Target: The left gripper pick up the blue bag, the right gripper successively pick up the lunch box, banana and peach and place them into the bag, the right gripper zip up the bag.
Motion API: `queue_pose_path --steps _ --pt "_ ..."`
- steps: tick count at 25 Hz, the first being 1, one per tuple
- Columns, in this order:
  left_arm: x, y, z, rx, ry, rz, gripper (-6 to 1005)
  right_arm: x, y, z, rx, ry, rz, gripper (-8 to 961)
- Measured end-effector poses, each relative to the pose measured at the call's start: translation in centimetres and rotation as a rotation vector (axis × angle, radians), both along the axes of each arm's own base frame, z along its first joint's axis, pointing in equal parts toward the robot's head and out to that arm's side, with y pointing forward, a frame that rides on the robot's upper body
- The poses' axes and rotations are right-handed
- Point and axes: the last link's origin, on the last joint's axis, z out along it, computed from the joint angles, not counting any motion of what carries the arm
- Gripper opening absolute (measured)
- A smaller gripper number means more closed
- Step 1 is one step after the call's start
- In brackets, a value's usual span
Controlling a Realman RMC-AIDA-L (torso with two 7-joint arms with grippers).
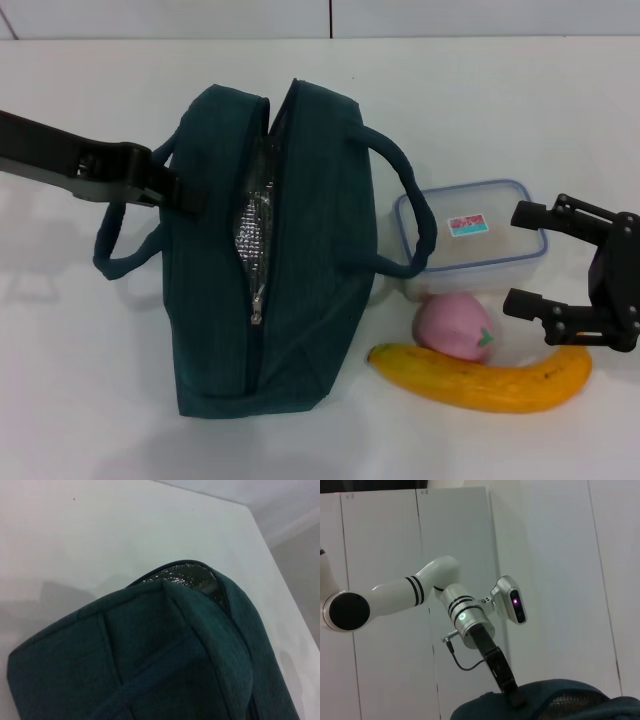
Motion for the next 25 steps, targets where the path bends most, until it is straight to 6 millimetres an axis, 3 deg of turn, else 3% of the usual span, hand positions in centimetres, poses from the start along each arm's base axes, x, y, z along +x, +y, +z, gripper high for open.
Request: queue_pose_path --steps 3,7,20,25 --pt "0.0 0.1 -0.1 0.002 0.003 0.000 43 0.1 -0.1 0.0 0.005 0.003 -0.007 885" --pt "-0.1 0.1 -0.2 0.010 0.000 0.007 42 0.4 0.1 0.0 0.034 0.045 -0.063 885" --pt "0.1 0.0 -1.1 0.015 -0.028 -0.004 41 3.6 0.9 -0.4 0.205 0.423 -0.560 886" --pt "0.4 0.2 -1.4 0.024 -0.033 -0.017 42 5.2 0.9 -1.5 0.178 0.489 -0.759 886"
